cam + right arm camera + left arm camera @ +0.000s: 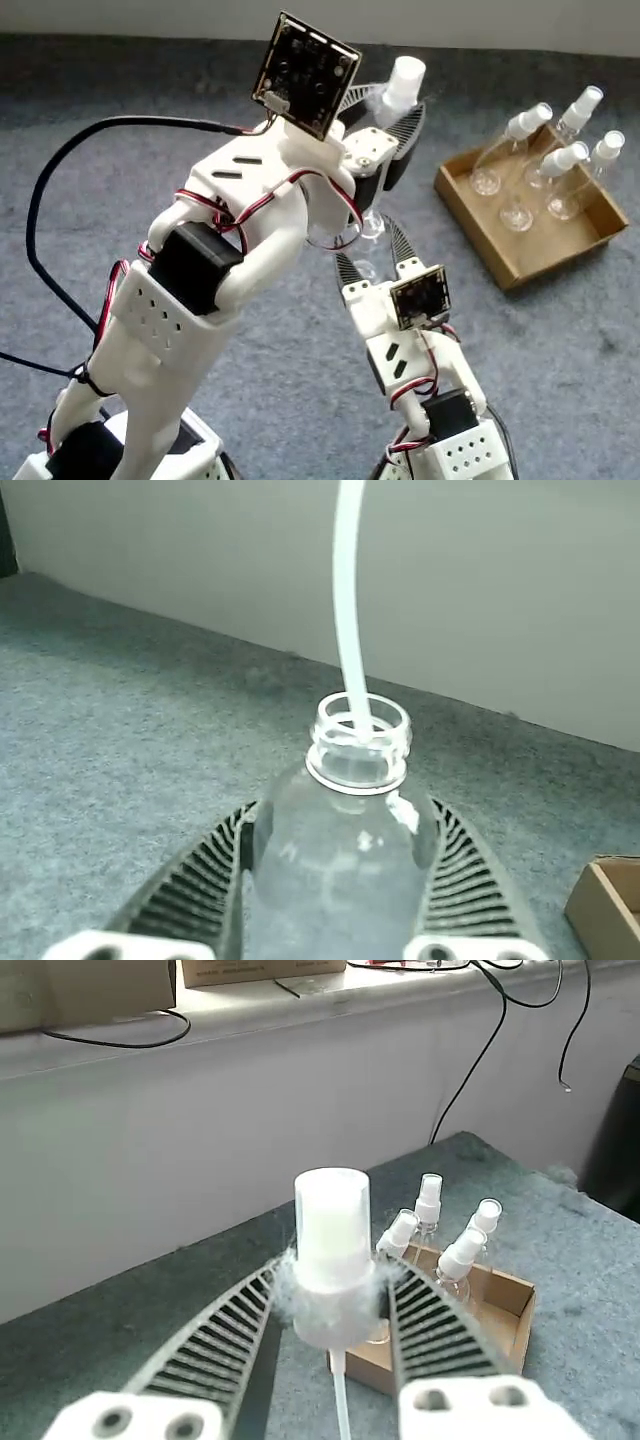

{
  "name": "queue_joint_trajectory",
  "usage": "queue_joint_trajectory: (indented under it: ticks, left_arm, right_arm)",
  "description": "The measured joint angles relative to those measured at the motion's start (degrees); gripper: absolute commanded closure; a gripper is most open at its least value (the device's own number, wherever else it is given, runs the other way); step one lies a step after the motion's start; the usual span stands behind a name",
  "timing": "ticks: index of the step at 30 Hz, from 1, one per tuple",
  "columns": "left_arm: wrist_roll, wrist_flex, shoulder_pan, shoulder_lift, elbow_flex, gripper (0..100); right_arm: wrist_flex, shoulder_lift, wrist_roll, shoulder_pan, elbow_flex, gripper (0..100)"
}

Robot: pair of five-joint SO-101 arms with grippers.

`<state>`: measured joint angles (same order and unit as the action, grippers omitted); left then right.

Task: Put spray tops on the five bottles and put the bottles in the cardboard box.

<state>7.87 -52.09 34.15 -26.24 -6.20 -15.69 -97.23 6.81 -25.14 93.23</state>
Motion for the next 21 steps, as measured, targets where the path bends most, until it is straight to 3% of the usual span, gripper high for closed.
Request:
queue_joint_trajectory:
  ticks: [21]
  left_arm:
    - [-0.44,3.52,0.18,0.0,0.44,100]
  right_arm:
    - [0.0,0.0,-0.09,0.0,-0.09,89.3]
